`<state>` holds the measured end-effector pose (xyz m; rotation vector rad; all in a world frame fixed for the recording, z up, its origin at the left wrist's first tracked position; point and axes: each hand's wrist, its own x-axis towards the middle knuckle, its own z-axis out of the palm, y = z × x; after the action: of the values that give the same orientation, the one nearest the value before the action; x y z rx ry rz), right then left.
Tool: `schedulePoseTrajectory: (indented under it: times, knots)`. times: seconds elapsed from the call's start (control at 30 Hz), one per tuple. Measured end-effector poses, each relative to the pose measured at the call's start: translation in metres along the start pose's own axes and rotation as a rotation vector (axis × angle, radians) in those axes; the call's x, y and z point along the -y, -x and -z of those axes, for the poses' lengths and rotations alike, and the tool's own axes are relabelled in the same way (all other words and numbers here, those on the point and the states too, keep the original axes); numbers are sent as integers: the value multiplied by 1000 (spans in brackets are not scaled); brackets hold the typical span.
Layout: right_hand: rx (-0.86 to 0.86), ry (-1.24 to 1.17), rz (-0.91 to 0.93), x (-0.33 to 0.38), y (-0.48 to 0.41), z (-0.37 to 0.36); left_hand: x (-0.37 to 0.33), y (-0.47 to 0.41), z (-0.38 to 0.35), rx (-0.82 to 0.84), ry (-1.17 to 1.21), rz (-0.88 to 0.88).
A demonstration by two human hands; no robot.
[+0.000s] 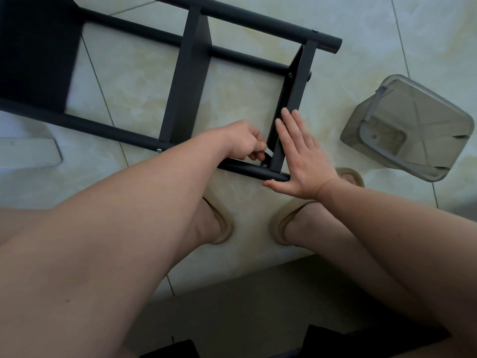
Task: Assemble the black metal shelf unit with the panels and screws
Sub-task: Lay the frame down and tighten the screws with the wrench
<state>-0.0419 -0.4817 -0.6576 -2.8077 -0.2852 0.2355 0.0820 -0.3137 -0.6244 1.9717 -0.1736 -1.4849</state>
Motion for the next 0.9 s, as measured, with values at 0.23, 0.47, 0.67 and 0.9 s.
schedulePoseTrajectory:
  times: [0.23, 0.47, 0.67, 0.9]
  knots:
    - [6, -2, 2, 1, 0, 1, 4, 1, 3, 35, -120, -28]
    - [9, 9, 0, 1, 0, 1, 10, -1, 4, 52, -224, -28]
    - [13, 6, 17, 0, 0, 0, 9, -2, 3, 95, -347, -17]
    - [195, -2, -17, 4, -6, 21, 0, 4, 17, 54, -427, 40]
